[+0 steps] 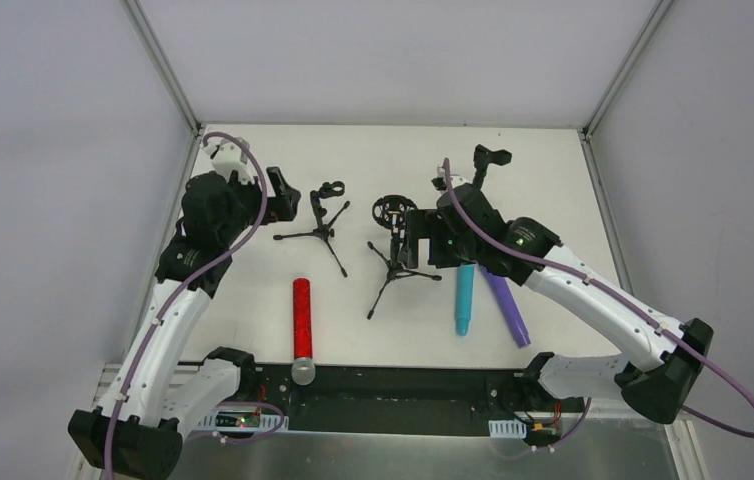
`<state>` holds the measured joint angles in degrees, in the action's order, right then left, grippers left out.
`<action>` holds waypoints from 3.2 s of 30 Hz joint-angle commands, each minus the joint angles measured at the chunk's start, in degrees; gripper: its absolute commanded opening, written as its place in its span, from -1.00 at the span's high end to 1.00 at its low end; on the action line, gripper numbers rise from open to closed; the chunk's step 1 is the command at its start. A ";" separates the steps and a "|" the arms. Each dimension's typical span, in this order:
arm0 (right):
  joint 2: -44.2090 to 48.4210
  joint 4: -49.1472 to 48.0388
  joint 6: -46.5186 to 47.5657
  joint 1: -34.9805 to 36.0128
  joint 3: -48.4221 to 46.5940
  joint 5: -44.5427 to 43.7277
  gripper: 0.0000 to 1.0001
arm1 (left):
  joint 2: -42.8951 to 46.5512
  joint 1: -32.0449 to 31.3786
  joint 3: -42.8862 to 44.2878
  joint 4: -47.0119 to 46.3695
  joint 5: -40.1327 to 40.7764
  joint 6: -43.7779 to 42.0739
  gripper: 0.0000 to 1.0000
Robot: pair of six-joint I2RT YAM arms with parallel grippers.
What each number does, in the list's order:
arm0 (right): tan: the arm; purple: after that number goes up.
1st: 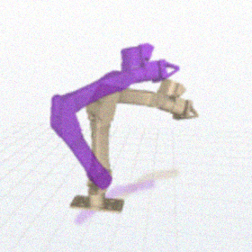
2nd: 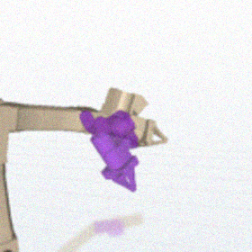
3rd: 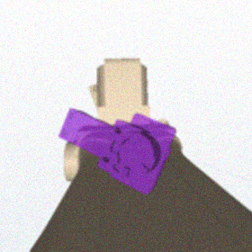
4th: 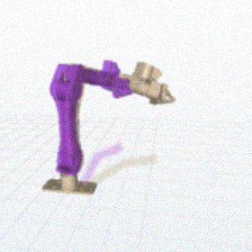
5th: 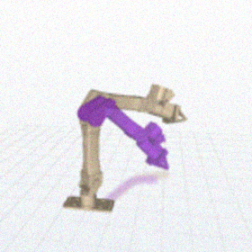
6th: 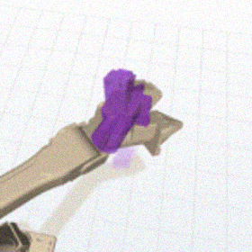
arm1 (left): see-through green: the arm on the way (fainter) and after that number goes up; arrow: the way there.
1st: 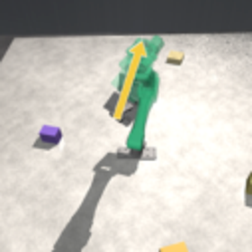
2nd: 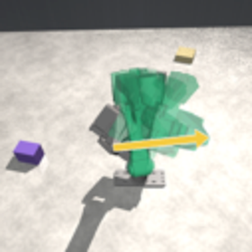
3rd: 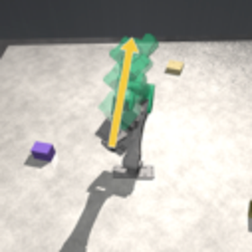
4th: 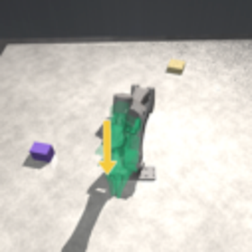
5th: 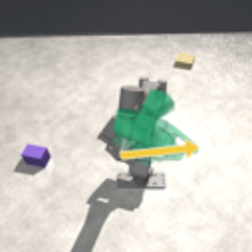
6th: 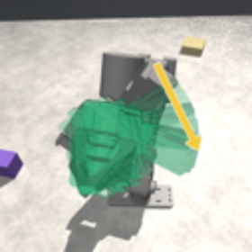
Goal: Attach the microphones to the stand
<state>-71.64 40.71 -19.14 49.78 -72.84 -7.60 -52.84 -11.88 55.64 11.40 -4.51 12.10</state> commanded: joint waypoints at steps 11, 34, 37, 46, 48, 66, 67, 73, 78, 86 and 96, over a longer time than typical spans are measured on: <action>6.30 -5.66 -3.87 -1.77 10.25 10.45 -0.98 | 7.47 0.63 -12.03 23.84 -4.61 27.85 -0.98; 5.57 -6.12 -2.32 -2.84 13.63 9.53 -0.99 | -7.67 -9.61 -13.83 33.06 7.81 28.37 -0.98; 6.27 -6.40 -2.56 -2.95 14.21 9.04 -0.98 | -9.74 -11.92 -13.45 33.09 8.97 28.53 -0.97; 6.58 -6.52 -2.03 -3.49 14.89 8.80 -0.98 | -15.02 -21.18 -14.18 33.01 13.53 33.68 -0.85; 6.60 -6.52 -2.06 -3.46 15.21 8.82 -0.99 | -16.03 -23.17 -14.68 32.99 14.28 35.18 -0.84; 6.66 -6.84 -1.61 -4.39 16.45 8.60 -0.98 | -19.78 -40.56 -20.19 32.90 17.91 50.78 -0.60; 6.68 -6.94 -1.65 -4.42 16.49 8.68 -0.99 | -19.96 -41.09 -20.21 32.96 18.21 51.29 -0.59; 6.91 -6.96 -1.61 -4.71 16.83 8.69 -0.99 | -19.98 -43.06 -20.49 32.95 18.20 52.68 -0.47; 7.28 -6.96 -1.49 -5.00 17.13 8.54 -0.98 | -17.58 -44.20 -22.29 32.90 17.91 54.58 -0.27; 7.04 -7.05 -1.78 -5.16 17.12 8.85 -0.98 | -17.76 -46.67 -22.51 32.91 17.08 54.95 0.48; 8.02 -7.05 -1.70 -5.24 17.75 7.98 -0.99 | -18.87 -47.28 -17.03 32.90 19.84 50.78 1.00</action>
<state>-65.89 34.70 -21.39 44.86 -55.51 1.65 -71.72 -58.59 36.62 42.46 12.73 64.42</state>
